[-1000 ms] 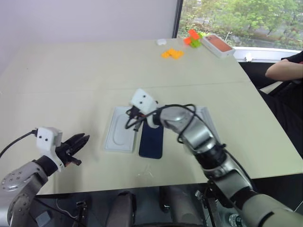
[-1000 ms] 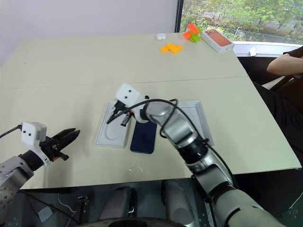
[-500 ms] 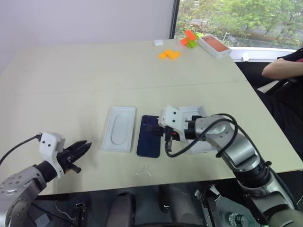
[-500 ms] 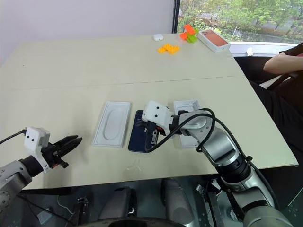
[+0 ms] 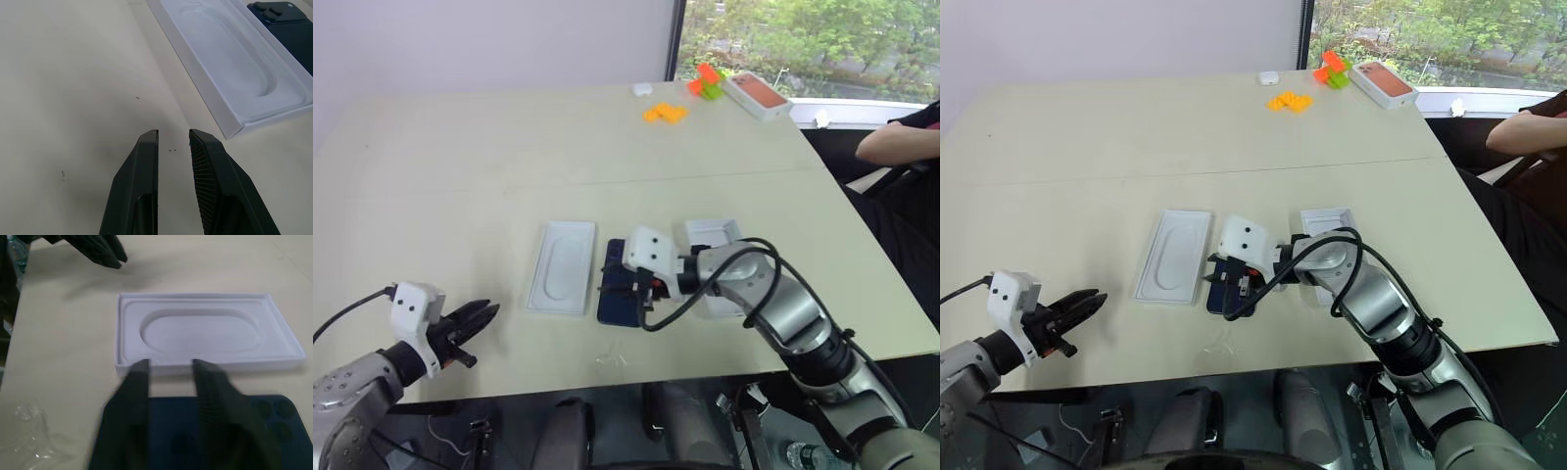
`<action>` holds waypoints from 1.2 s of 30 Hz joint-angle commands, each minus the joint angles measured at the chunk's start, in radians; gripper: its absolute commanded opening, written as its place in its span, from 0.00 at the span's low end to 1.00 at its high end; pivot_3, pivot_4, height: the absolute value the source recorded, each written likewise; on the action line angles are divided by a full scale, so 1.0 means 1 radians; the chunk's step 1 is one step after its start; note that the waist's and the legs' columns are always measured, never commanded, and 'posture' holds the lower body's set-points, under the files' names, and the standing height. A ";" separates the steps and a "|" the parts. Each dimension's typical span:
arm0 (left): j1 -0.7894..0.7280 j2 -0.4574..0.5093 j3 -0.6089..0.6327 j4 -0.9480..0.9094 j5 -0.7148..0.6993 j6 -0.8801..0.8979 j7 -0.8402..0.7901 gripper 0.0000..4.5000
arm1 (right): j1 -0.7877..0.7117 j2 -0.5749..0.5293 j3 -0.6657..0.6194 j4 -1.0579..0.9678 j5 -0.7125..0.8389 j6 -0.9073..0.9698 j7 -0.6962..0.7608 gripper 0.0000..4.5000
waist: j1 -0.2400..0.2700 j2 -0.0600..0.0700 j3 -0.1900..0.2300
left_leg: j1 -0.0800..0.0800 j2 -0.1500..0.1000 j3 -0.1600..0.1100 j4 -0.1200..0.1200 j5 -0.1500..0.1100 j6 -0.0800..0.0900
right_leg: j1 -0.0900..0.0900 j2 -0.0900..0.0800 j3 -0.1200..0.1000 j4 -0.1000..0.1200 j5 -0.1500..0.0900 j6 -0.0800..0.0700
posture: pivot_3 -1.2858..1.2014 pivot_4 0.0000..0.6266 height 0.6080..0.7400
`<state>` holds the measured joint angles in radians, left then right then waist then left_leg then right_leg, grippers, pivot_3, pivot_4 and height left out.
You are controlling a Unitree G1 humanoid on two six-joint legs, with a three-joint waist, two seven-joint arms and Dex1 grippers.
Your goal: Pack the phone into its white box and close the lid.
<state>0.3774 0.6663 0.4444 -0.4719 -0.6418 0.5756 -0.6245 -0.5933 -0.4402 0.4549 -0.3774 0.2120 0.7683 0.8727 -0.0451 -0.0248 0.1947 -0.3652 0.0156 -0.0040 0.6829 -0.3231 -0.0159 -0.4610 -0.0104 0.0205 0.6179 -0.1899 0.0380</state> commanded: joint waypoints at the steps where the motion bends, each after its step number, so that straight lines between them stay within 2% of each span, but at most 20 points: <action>1: -0.005 0.001 0.016 -0.005 0.014 -0.009 0.004 0.24 | -0.045 0.028 0.057 0.019 -0.011 0.000 0.011 0.52 | 0.000 0.000 0.000 | 0.000 0.000 0.000 0.000 0.000 0.000 | 0.000 0.000 0.000 0.000 0.000 0.000 | 0.52 0.24 1.00; 13: 0.055 -0.004 0.045 -0.069 -0.001 0.013 -0.012 0.24 | -0.065 0.133 0.205 0.042 -0.047 0.072 -0.038 0.52 | 0.001 0.000 0.000 | 0.000 0.001 0.000 0.000 0.000 0.000 | 0.000 -0.001 0.000 0.001 0.001 -0.002 | 0.52 0.24 1.00; 26: 0.177 0.073 0.098 -0.158 -0.038 0.009 -0.188 0.24 | -0.090 0.196 0.226 0.142 -0.087 0.093 -0.090 0.52 | 0.000 -0.001 -0.001 | 0.001 0.001 0.000 0.000 0.000 0.000 | 0.000 0.000 0.000 0.001 -0.001 0.001 | 0.52 0.24 1.00; 29: 0.171 0.077 0.093 -0.153 -0.026 0.006 -0.189 0.24 | -0.102 0.202 0.228 0.176 -0.104 0.096 -0.099 0.33 | 0.000 -0.001 -0.001 | 0.001 0.001 0.000 0.000 0.000 0.000 | 0.000 0.000 0.000 0.001 -0.001 0.000 | 0.52 0.24 1.00; 32: 0.175 0.073 0.097 -0.161 -0.022 -0.006 -0.201 0.24 | -0.109 0.200 0.230 0.187 -0.112 0.084 -0.098 0.01 | 0.000 -0.001 -0.001 | 0.001 0.001 0.000 0.000 0.000 0.000 | 0.000 -0.001 0.000 0.001 0.000 -0.001 | 0.52 0.24 1.00; 36: 0.178 0.073 0.106 -0.174 -0.028 -0.015 -0.219 0.24 | -0.116 0.197 0.232 0.191 -0.124 0.061 -0.090 0.01 | 0.000 -0.001 -0.001 | 0.001 0.001 0.000 0.000 0.000 0.000 | 0.000 -0.001 0.000 0.001 0.000 -0.001 | 0.52 0.24 1.00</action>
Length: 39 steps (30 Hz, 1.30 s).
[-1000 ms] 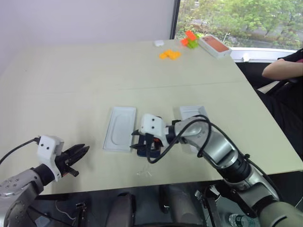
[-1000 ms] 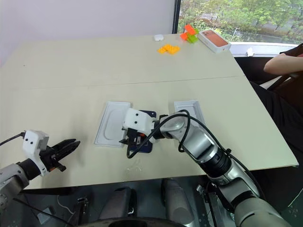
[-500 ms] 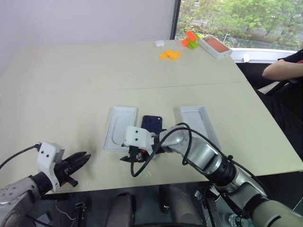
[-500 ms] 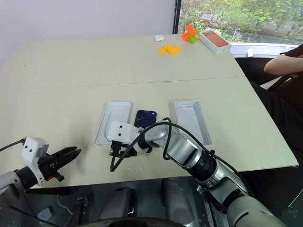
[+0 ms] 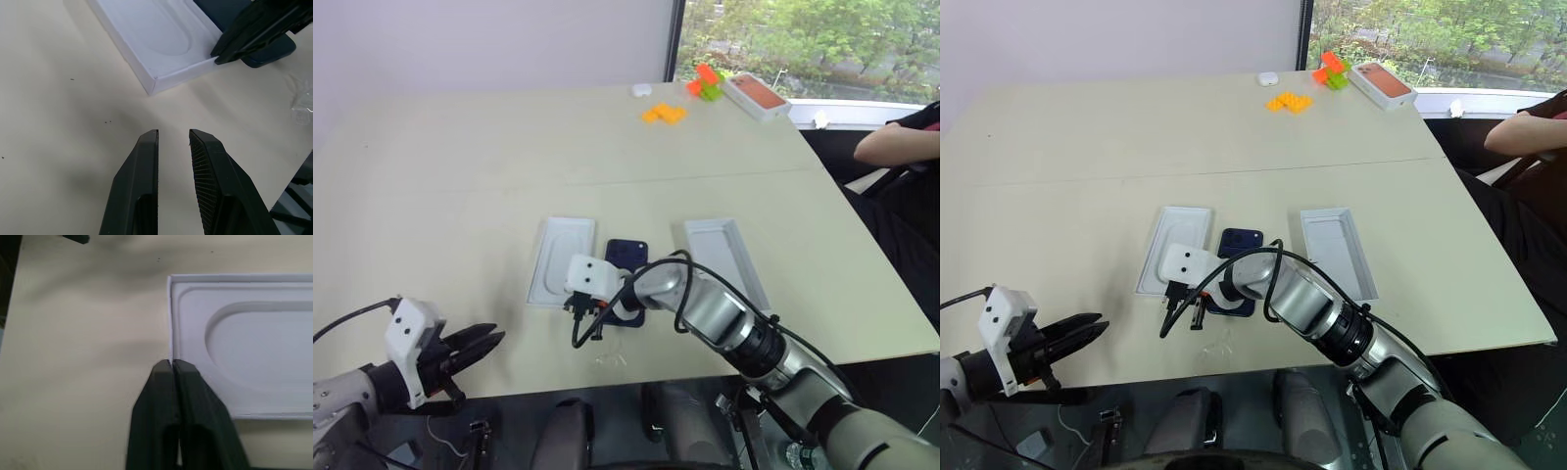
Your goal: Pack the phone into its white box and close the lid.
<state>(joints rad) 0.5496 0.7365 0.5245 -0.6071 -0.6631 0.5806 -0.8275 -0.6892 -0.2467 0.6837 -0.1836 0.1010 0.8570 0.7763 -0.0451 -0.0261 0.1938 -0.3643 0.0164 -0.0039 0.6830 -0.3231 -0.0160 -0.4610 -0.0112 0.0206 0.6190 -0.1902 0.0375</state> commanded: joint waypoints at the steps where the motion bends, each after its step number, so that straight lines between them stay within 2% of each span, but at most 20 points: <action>1: 0.004 0.003 0.029 -0.041 -0.014 -0.017 -0.017 0.24 | -0.022 0.001 0.003 -0.006 -0.016 -0.035 0.010 0.01 | 0.000 0.000 0.000 | 0.000 0.000 0.000 0.000 0.000 0.000 | 0.000 0.000 0.000 0.000 0.000 0.000 | 0.52 0.24 1.00; 13: -0.123 -0.034 0.028 -0.046 -0.081 -0.001 0.070 0.24 | -0.075 -0.043 -0.083 0.048 -0.049 -0.136 0.021 0.01 | 0.001 0.000 0.000 | 0.000 0.000 0.000 0.000 0.000 0.000 | 0.000 0.000 0.000 0.000 0.000 0.000 | 0.52 0.24 1.00; 22: -0.160 -0.125 -0.053 -0.010 -0.008 -0.119 0.082 0.24 | -0.087 -0.064 -0.125 0.133 -0.088 -0.261 0.026 0.01 | 0.000 0.000 0.000 | -0.001 -0.001 0.000 -0.001 0.000 0.000 | 0.000 0.000 0.000 0.000 0.002 -0.001 | 0.52 0.24 1.00; 30: -0.179 -0.139 -0.101 0.009 0.001 -0.134 0.080 0.24 | -0.117 -0.085 -0.135 0.194 -0.128 -0.398 0.065 0.01 | 0.001 0.000 0.000 | 0.000 -0.001 0.000 0.000 0.000 0.000 | 0.000 0.001 0.000 0.000 0.002 -0.002 | 0.52 0.24 1.00; 39: -0.189 -0.157 -0.128 0.010 0.001 -0.138 0.088 0.24 | -0.158 -0.143 -0.213 0.343 -0.128 -0.536 0.140 0.01 | 0.001 0.000 0.000 | 0.000 -0.001 0.000 0.000 0.000 0.000 | 0.000 0.000 0.000 0.000 0.002 -0.001 | 0.52 0.24 1.00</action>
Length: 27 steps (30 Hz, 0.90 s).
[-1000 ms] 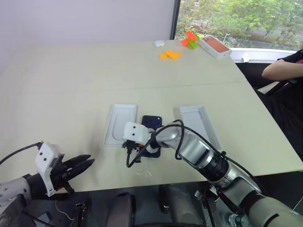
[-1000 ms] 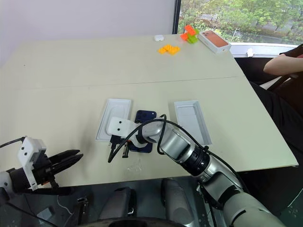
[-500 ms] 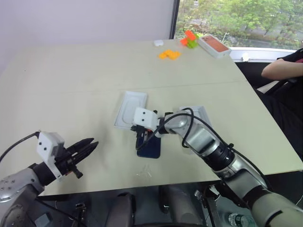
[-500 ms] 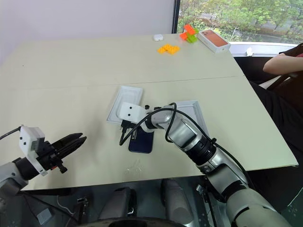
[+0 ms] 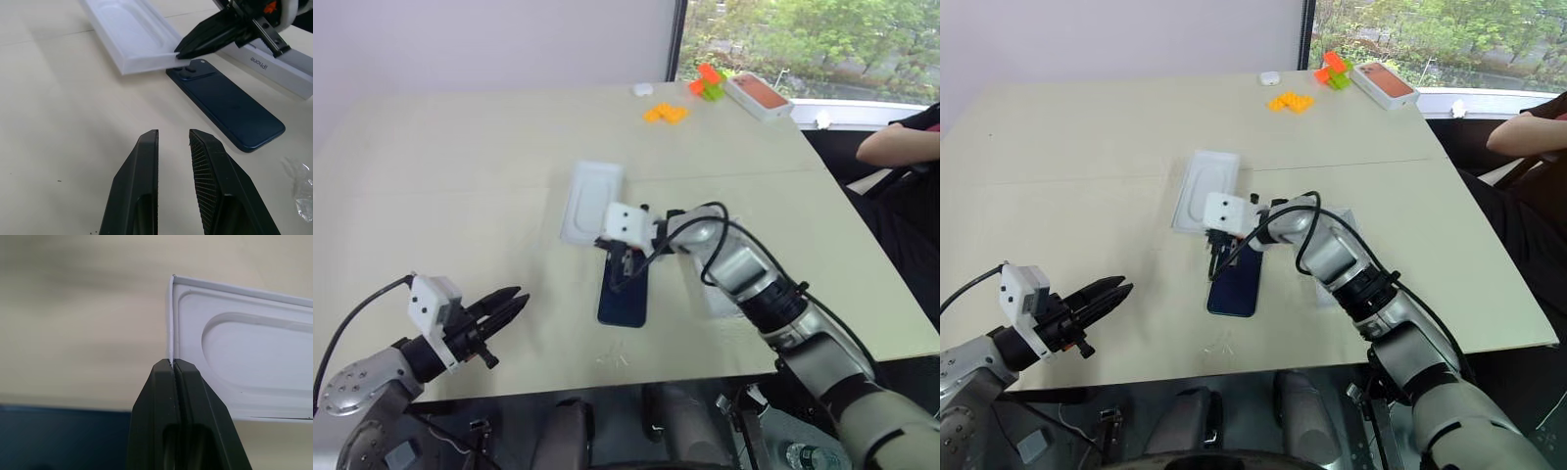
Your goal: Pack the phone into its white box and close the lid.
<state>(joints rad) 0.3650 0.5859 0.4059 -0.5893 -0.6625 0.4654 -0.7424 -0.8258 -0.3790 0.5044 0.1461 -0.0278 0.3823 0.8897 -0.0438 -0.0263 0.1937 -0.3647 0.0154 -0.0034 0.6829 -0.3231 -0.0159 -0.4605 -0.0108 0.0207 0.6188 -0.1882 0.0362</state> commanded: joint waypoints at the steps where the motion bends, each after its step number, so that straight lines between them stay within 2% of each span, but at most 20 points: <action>1: -0.006 -0.008 -0.012 -0.007 0.001 -0.023 0.004 0.24 | -0.020 -0.013 -0.039 0.025 0.002 -0.075 0.035 0.01 | 0.000 0.000 0.000 | 0.000 0.000 0.000 0.000 0.000 0.000 | 0.000 0.000 0.000 0.000 0.000 0.000 | 0.52 0.24 1.00; 6: -0.018 -0.015 -0.030 -0.002 0.001 -0.025 0.010 0.24 | -0.022 -0.004 -0.050 0.100 0.000 -0.164 0.065 0.01 | -0.001 0.000 0.000 | 0.000 0.000 0.000 0.000 0.000 0.000 | 0.000 0.000 0.000 0.000 0.001 0.001 | 0.52 0.24 1.00; 11: -0.038 -0.020 -0.048 0.010 0.002 -0.025 0.013 0.24 | -0.044 0.064 -0.043 0.158 0.011 -0.217 0.097 0.01 | -0.002 0.000 0.000 | 0.001 0.000 0.000 0.000 0.000 0.000 | 0.000 0.001 0.000 0.001 0.001 0.001 | 0.52 0.24 1.00; 17: -0.056 -0.021 -0.060 0.022 0.005 -0.026 0.012 0.24 | -0.114 0.182 -0.042 0.353 -0.029 -0.284 0.062 0.01 | -0.001 0.000 0.000 | 0.002 0.001 0.000 0.000 0.000 0.000 | 0.000 0.001 0.001 0.002 0.002 0.001 | 0.52 0.24 1.00; 24: -0.054 -0.025 -0.066 0.017 0.004 -0.032 0.021 0.24 | -0.157 0.234 -0.047 0.520 -0.076 -0.367 0.043 0.01 | 0.000 0.000 0.000 | 0.002 0.001 0.001 0.000 0.000 0.000 | 0.001 -0.001 0.001 0.002 0.002 0.001 | 0.52 0.24 1.00; 27: -0.046 -0.027 -0.064 0.015 0.005 -0.036 0.027 0.24 | -0.165 0.232 -0.072 0.532 -0.060 -0.358 0.061 0.22 | -0.001 0.000 0.000 | 0.002 0.001 0.001 0.000 0.000 0.000 | 0.001 -0.001 0.001 0.001 0.002 0.001 | 0.52 0.24 1.00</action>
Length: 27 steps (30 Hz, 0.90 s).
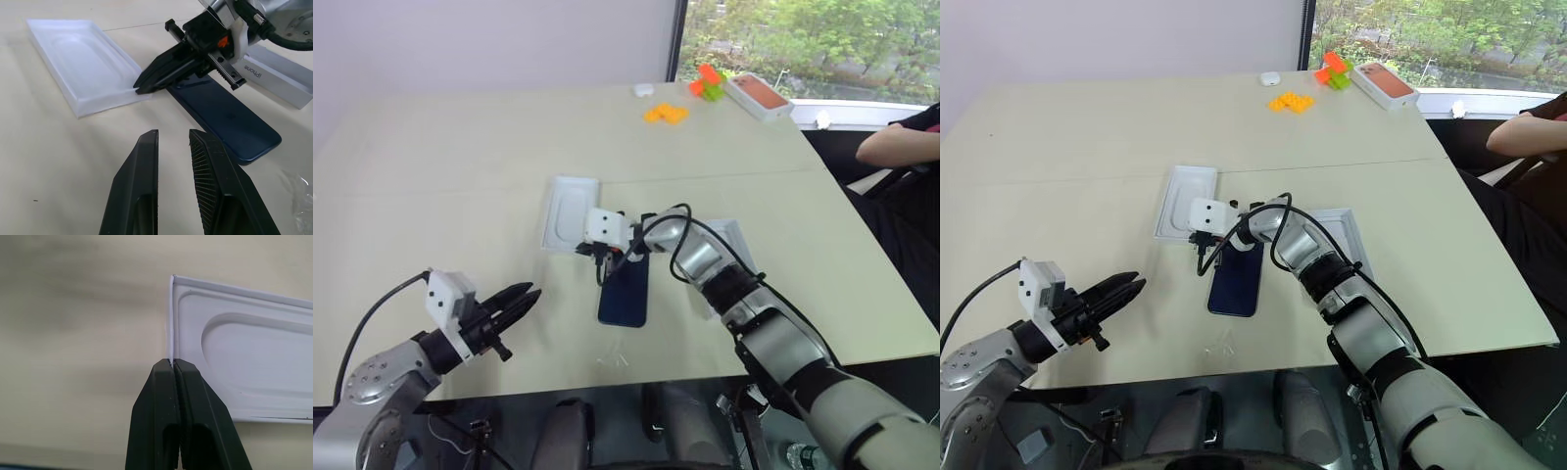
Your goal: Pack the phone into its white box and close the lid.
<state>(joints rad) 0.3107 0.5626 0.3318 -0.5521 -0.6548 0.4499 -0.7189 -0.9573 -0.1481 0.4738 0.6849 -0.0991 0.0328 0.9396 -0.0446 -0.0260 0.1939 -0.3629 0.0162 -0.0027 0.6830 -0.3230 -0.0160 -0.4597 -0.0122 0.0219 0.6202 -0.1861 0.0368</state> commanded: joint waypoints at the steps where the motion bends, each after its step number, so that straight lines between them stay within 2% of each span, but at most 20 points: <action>1: 0.009 -0.003 0.010 -0.023 -0.003 -0.020 0.005 0.24 | -0.030 -0.004 -0.046 -0.020 0.012 -0.013 0.016 0.32 | 0.000 0.000 0.000 | 0.000 0.000 0.000 0.000 0.000 0.000 | 0.000 0.000 0.000 0.000 0.000 0.000 | 0.52 0.24 1.00; 4: 0.009 -0.004 0.008 -0.025 -0.004 -0.018 0.012 0.24 | 0.003 -0.045 -0.065 -0.135 0.013 -0.010 0.018 0.66 | 0.001 0.000 0.000 | 0.000 0.000 -0.001 0.000 0.000 0.000 | 0.000 0.001 0.000 0.000 0.000 0.000 | 0.52 0.24 1.00; 10: 0.014 -0.006 0.008 -0.028 -0.002 -0.021 0.020 0.24 | 0.105 -0.174 -0.151 -0.423 0.066 0.234 0.043 0.66 | 0.003 0.000 0.000 | 0.000 0.000 -0.001 0.000 0.000 0.000 | 0.000 0.000 0.000 0.000 0.000 0.001 | 0.52 0.24 1.00; 11: 0.015 -0.007 0.006 -0.029 -0.002 -0.021 0.021 0.24 | 0.114 -0.187 -0.162 -0.444 0.067 0.279 0.032 0.54 | 0.003 0.000 0.000 | 0.000 0.000 0.000 0.000 0.000 0.000 | 0.000 0.000 0.000 0.000 0.000 0.000 | 0.52 0.24 1.00; 13: 0.017 -0.010 -0.001 -0.034 -0.002 -0.019 0.029 0.24 | 0.149 -0.234 -0.174 -0.499 0.060 0.324 0.032 0.37 | 0.002 0.000 0.000 | 0.000 -0.001 0.000 0.000 0.000 0.000 | 0.000 0.000 0.000 0.000 0.000 0.000 | 0.52 0.24 1.00; 16: 0.018 -0.015 -0.008 -0.037 -0.004 -0.011 0.039 0.24 | 0.192 -0.285 -0.180 -0.558 0.042 0.370 0.015 0.02 | 0.001 0.000 0.000 | 0.001 -0.001 0.000 0.000 0.000 0.000 | 0.000 0.002 0.000 0.000 0.000 0.000 | 0.52 0.24 1.00; 19: 0.016 -0.023 -0.027 -0.035 0.003 -0.008 0.047 0.24 | 0.214 -0.305 -0.159 -0.549 -0.024 0.374 -0.059 0.01 | -0.001 0.000 0.000 | 0.002 -0.001 0.000 0.000 0.000 0.000 | 0.000 0.003 0.000 0.001 -0.001 -0.001 | 0.52 0.24 1.00; 23: -0.004 -0.025 -0.042 -0.027 0.001 -0.003 0.058 0.24 | 0.194 -0.263 -0.125 -0.430 -0.075 0.315 -0.131 0.01 | -0.002 0.000 0.000 | 0.005 -0.001 0.001 0.000 0.000 0.000 | 0.003 0.003 0.001 0.001 -0.002 -0.002 | 0.52 0.24 1.00; 27: -0.016 -0.026 -0.046 -0.023 0.000 0.000 0.064 0.24 | 0.171 -0.233 -0.110 -0.334 -0.086 0.270 -0.134 0.01 | -0.001 0.000 0.000 | 0.005 -0.001 0.001 0.000 0.000 0.000 | 0.003 0.004 0.001 0.001 -0.002 -0.002 | 0.52 0.24 1.00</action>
<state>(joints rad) 0.2993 0.5385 0.2864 -0.5578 -0.6486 0.4525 -0.6616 -0.7520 -0.3887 0.3709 0.3393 -0.1834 0.3304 0.8060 -0.0453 -0.0260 0.1939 -0.3579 0.0155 -0.0016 0.6827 -0.3230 -0.0160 -0.4562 -0.0084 0.0231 0.6212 -0.1874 0.0344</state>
